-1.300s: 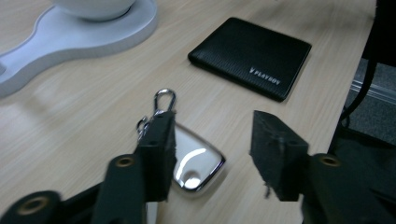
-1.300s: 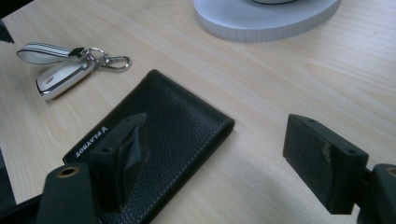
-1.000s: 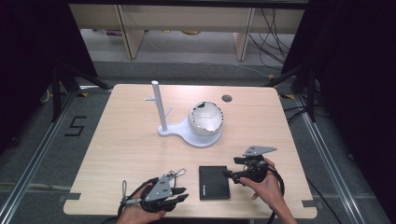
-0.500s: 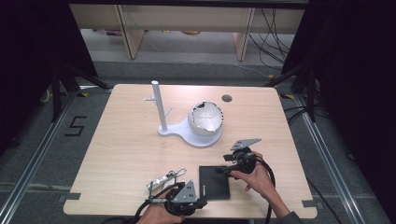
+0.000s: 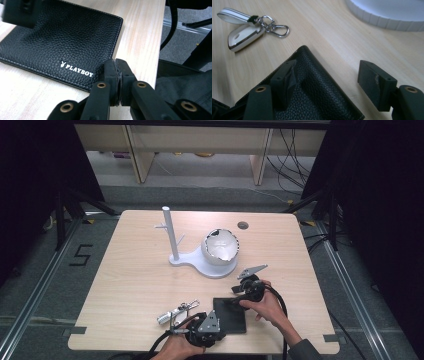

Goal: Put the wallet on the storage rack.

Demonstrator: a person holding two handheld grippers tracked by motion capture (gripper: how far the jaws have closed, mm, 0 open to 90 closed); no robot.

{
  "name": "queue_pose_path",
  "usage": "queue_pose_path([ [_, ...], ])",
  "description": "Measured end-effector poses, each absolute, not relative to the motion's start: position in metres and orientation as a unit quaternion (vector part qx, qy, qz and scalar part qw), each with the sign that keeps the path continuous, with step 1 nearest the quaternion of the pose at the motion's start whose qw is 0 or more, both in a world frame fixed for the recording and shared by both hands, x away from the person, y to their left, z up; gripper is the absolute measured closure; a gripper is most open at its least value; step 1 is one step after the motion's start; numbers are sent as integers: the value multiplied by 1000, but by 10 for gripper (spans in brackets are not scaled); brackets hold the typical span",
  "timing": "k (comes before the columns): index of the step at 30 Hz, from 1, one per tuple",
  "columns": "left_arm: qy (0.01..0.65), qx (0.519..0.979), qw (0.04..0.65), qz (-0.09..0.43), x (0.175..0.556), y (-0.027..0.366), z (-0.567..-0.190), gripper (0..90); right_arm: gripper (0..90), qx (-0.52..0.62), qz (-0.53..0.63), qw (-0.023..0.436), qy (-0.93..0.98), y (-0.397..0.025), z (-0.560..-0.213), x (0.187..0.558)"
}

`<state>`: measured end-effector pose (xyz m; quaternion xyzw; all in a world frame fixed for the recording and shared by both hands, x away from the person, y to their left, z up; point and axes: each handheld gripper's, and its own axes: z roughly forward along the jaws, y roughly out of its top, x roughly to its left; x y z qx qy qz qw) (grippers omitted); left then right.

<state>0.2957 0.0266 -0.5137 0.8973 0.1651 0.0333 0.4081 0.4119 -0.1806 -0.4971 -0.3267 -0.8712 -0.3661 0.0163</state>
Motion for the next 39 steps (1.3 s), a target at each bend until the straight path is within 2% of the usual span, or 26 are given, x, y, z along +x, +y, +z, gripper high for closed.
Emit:
queue_pose_path([
  [6,169,902,393,50,298,28,-512,880,365,-322,-358,36,-876,-177,-501,413],
  [7,151,914,371,60,301,31,-510,880,365,-322,-358,36,-876,-177,-501,413],
  [9,169,908,378,61,303,31,-510,880,403,-325,-357,49,-874,-178,-502,413],
  [13,166,914,364,68,310,34,-509,883,412,-336,-351,48,-873,-181,-500,411],
  [14,181,906,376,68,309,33,-510,883,412,-336,-351,48,-873,-181,-500,411],
  [15,166,914,362,70,311,35,-509,884,424,-340,-349,50,-872,-185,-500,413],
  [20,182,908,371,73,311,33,-509,880,485,-353,-357,53,-863,-192,-501,415],
  [25,171,916,356,73,313,34,-508,882,492,-365,-353,60,-859,-193,-500,415],
  [28,164,918,354,75,313,34,-507,883,559,-383,-364,81,-845,-200,-502,417],
  [29,180,910,367,76,311,33,-509,883,559,-383,-364,81,-845,-200,-502,417],
  [34,171,917,352,74,312,34,-507,885,575,-394,-374,104,-833,-206,-504,418],
  [37,185,909,367,70,310,33,-509,888,624,-409,-388,128,-816,-211,-504,418],
  [39,172,917,354,70,311,34,-508,888,653,-406,-398,136,-811,-215,-503,419],
])
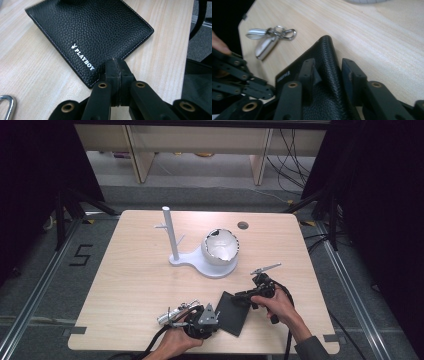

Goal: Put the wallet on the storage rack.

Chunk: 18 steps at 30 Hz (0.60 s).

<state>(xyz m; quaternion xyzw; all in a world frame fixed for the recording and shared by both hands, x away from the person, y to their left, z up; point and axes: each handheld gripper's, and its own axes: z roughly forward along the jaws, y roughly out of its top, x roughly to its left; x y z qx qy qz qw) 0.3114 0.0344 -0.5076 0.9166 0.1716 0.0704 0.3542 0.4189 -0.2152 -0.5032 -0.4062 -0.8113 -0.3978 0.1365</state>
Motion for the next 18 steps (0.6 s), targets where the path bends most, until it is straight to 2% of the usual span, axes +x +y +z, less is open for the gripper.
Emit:
queue_pose_path([
  [11,182,911,362,73,308,33,-508,889,680,-398,-394,164,-812,-222,-499,417],
  [18,162,920,349,73,310,35,-507,890,745,-383,-405,139,-818,-221,-491,411],
])
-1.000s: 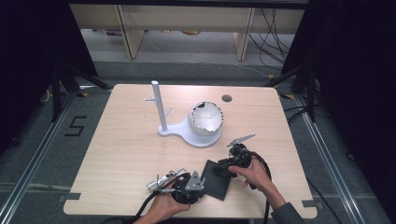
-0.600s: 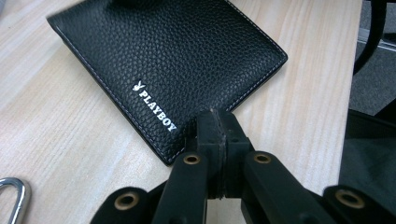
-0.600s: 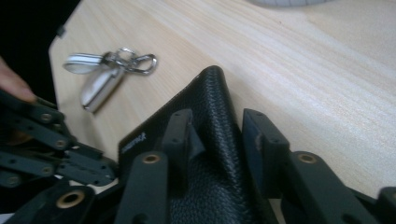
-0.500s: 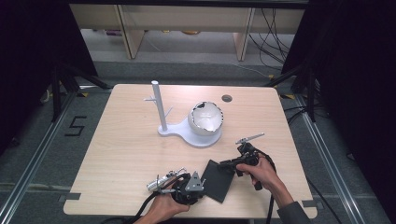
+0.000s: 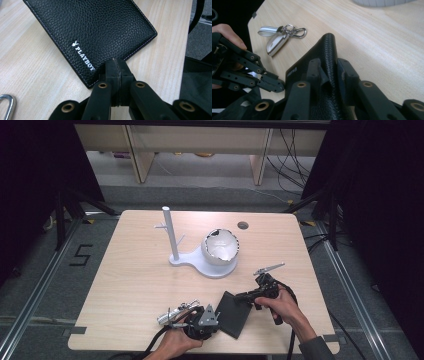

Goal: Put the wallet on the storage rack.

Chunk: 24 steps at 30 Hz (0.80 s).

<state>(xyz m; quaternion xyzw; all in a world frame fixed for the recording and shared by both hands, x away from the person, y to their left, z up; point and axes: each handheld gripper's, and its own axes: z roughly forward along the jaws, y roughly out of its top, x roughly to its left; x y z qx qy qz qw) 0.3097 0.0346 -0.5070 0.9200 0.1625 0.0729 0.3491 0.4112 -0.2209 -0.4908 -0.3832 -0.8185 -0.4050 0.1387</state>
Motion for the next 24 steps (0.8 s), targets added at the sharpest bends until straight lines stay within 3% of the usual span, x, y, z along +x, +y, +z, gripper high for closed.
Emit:
queue_pose_path([
  [4,163,920,350,72,309,35,-507,886,782,-379,-400,122,-826,-217,-483,405],
  [10,164,921,350,57,309,36,-505,775,812,-364,-406,95,-833,-214,-474,402],
  [11,182,911,368,49,308,39,-501,722,819,-361,-414,91,-831,-212,-472,401],
  [14,190,903,383,43,306,42,-496,688,827,-353,-422,107,-828,-209,-466,398],
  [15,201,892,404,32,303,45,-492,634,831,-354,-426,87,-828,-208,-459,396],
  [17,203,889,409,30,301,48,-488,619,832,-353,-428,91,-827,-208,-456,395],
  [21,186,900,388,66,299,64,-477,529,836,-335,-449,77,-825,-211,-439,394],
  [24,206,892,398,57,298,72,-475,495,836,-333,-456,69,-822,-214,-431,394],
])
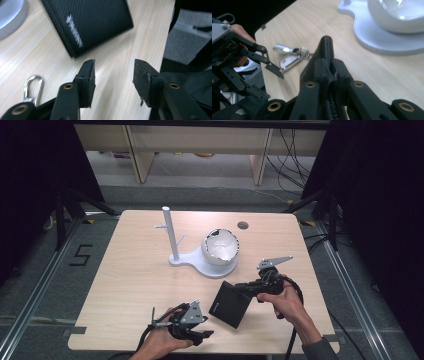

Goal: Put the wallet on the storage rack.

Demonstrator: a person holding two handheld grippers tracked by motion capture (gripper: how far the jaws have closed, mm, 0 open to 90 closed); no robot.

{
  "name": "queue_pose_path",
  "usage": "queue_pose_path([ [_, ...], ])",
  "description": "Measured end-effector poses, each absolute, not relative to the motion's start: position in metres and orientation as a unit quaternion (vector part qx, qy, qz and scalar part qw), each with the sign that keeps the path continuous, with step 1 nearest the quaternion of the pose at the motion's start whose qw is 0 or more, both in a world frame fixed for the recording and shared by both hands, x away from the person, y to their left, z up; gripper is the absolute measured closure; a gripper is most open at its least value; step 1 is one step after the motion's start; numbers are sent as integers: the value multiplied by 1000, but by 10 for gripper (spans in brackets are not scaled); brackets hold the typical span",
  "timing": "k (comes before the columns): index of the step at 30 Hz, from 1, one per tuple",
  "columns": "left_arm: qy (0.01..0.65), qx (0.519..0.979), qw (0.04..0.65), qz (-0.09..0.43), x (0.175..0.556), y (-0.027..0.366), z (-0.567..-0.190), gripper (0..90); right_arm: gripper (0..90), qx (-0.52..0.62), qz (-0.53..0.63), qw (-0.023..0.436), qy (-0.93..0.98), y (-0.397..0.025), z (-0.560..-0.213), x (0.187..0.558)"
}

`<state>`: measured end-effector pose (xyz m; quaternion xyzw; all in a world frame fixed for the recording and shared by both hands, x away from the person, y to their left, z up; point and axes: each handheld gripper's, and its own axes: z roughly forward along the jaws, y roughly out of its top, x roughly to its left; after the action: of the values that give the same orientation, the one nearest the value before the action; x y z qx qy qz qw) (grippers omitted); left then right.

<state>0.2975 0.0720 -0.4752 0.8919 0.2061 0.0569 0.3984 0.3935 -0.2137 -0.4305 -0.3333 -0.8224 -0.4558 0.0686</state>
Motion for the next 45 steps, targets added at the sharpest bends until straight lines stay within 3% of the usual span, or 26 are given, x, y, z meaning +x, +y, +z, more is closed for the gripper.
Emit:
queue_pose_path([
  [8,216,896,380,78,287,102,-470,424,837,-328,-468,39,-820,-221,-409,400],
  [14,258,881,389,83,283,126,-469,377,838,-336,-469,20,-816,-225,-392,412],
  [27,285,873,383,102,279,164,-465,337,838,-357,-472,-19,-806,-229,-362,442],
  [45,296,871,380,101,283,175,-468,295,838,-410,-488,-47,-769,-230,-344,497],
])
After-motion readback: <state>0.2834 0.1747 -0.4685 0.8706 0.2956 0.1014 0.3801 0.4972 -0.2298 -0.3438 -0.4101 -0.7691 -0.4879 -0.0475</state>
